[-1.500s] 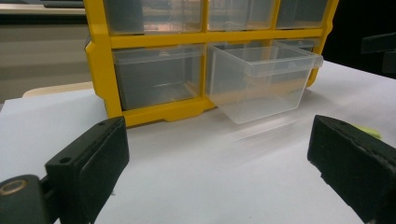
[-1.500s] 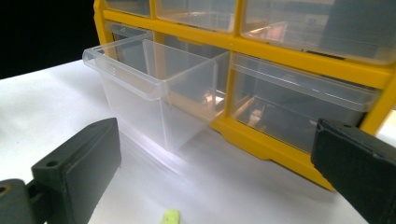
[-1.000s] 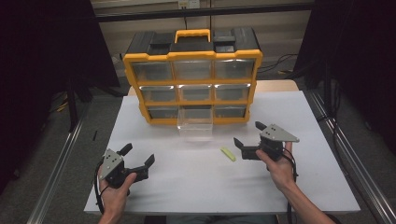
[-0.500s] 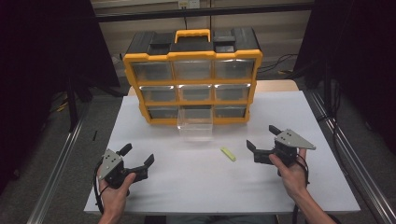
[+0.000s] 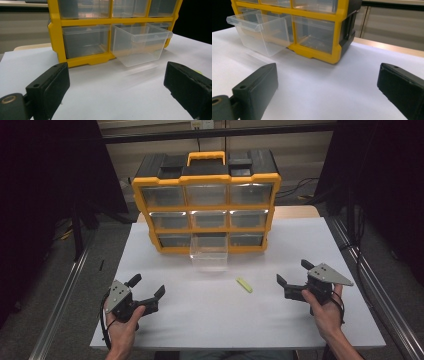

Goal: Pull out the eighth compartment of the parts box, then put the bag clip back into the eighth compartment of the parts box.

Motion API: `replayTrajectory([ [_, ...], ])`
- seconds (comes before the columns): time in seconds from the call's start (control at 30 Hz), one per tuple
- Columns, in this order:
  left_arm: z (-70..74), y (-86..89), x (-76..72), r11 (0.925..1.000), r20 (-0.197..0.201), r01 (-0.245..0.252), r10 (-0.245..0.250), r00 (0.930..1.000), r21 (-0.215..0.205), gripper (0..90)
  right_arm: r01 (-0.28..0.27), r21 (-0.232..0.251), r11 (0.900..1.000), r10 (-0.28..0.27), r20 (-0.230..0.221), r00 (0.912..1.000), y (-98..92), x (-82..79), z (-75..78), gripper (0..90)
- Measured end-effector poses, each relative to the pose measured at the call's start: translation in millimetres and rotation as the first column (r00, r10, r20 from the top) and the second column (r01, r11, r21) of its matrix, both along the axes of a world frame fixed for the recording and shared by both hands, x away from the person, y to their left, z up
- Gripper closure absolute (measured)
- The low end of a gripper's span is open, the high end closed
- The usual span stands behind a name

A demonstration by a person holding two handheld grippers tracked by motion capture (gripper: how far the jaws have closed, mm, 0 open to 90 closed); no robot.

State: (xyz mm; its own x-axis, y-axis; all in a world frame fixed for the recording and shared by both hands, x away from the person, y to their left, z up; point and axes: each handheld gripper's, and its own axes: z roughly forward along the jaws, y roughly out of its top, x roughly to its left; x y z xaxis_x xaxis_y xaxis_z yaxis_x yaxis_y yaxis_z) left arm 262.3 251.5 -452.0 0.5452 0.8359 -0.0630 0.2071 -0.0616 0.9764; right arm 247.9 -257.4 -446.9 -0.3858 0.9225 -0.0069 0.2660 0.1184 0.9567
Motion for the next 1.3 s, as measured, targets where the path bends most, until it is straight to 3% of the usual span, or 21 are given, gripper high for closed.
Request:
replayTrajectory([
  [0.07, -0.6, 1.4, 0.7, 0.9999, -0.005, -0.001, 0.001, 1.0000, 0.013, 6.5, 0.004, -0.007, 1.000, -0.004, -0.005, 1.0000, -3.4, -2.5, 0.0, 2.9],
  [0.17, -2.5, 0.0, 1.8, 0.9999, -0.008, 0.000, 0.000, 1.0000, -0.011, 6.5, 0.013, -0.015, 1.000, -0.014, -0.020, 0.9997, -8.1, -7.6, -2.5, 3.0],
  [0.2, -2.7, 0.5, 1.7, 1.0000, -0.006, -0.001, 0.001, 1.0000, -0.001, 6.5, 0.016, -0.022, 1.000, -0.016, -0.024, 0.9996, -9.2, -10.0, -3.6, 3.0],
  [0.27, -3.1, -1.6, 1.8, 0.9996, -0.003, -0.006, 0.006, 1.0000, -0.028, 6.4, 0.025, -0.029, 0.999, -0.025, -0.026, 0.9993, -11.8, -15.6, -6.0, 3.0],
  [0.3, -2.4, 0.5, 1.9, 1.0000, -0.002, 0.004, -0.004, 1.0000, -0.002, 6.4, 0.031, -0.029, 0.999, -0.032, -0.025, 0.9992, -13.7, -18.3, -6.5, 3.0],
  [0.37, -1.7, 0.1, 1.6, 1.0000, -0.003, -0.004, 0.004, 1.0000, -0.002, 6.4, 0.042, -0.017, 0.999, -0.042, -0.026, 0.9988, -17.2, -22.7, -5.9, 3.0],
  [0.5, -0.9, 0.8, 0.8, 0.9998, -0.001, -0.010, 0.010, 1.0000, 0.015, 6.0, 0.056, -0.041, 0.998, -0.057, -0.040, 0.9976, -22.6, -32.5, -8.5, 3.0],
  [0.53, -1.1, -0.7, 1.2, 0.9999, -0.002, -0.011, 0.011, 0.9999, -0.004, 5.9, 0.056, -0.030, 0.998, -0.058, -0.047, 0.9972, -23.3, -33.6, -9.4, 3.0],
  [0.83, -0.9, 0.6, 2.1, 1.0000, -0.005, 0.003, -0.003, 1.0000, -0.002, 5.7, 0.044, -0.007, 0.999, -0.044, -0.050, 0.9977, -23.7, -32.0, -11.0, 3.1],
  [0.93, -1.4, 0.2, 2.7, 0.9998, -0.005, 0.003, -0.003, 1.0000, -0.021, 5.7, 0.044, -0.004, 0.999, -0.044, -0.050, 0.9978, -23.5, -30.6, -11.2, 2.9],
  [0.97, -2.0, -1.4, 2.8, 0.9990, -0.008, -0.004, 0.003, 1.0000, -0.044, 5.7, 0.043, -0.002, 0.999, -0.043, -0.052, 0.9977, -23.4, -30.2, -11.2, 2.8],
  [1.03, -2.0, 1.1, 3.2, 0.9999, -0.013, 0.002, -0.002, 0.9999, -0.010, 5.8, 0.039, -0.001, 0.999, -0.039, -0.052, 0.9979, -22.4, -29.3, -10.8, 2.9],
  [1.13, -2.7, 1.1, 3.7, 0.9998, -0.016, 0.004, -0.004, 0.9999, -0.022, 5.8, 0.039, -0.002, 0.999, -0.039, -0.045, 0.9982, -19.7, -28.0, -9.6, 2.8],
  [1.17, -2.6, 2.5, 3.6, 1.0000, -0.018, 0.005, -0.005, 0.9998, -0.004, 5.8, 0.034, 0.002, 0.999, -0.034, -0.046, 0.9984, -18.3, -27.5, -9.6, 2.7],
  [1.2, -3.0, 0.7, 4.1, 0.9994, -0.017, 0.003, -0.004, 0.9999, -0.033, 5.8, 0.025, 0.001, 1.000, -0.024, -0.049, 0.9985, -17.0, -26.8, -9.8, 2.7],
  [1.3, -1.9, 1.6, 4.2, 1.0000, -0.015, 0.006, -0.006, 0.9999, -0.006, 5.8, 0.007, -0.003, 1.000, -0.007, -0.051, 0.9987, -12.4, -26.1, -9.9, 2.7],
])
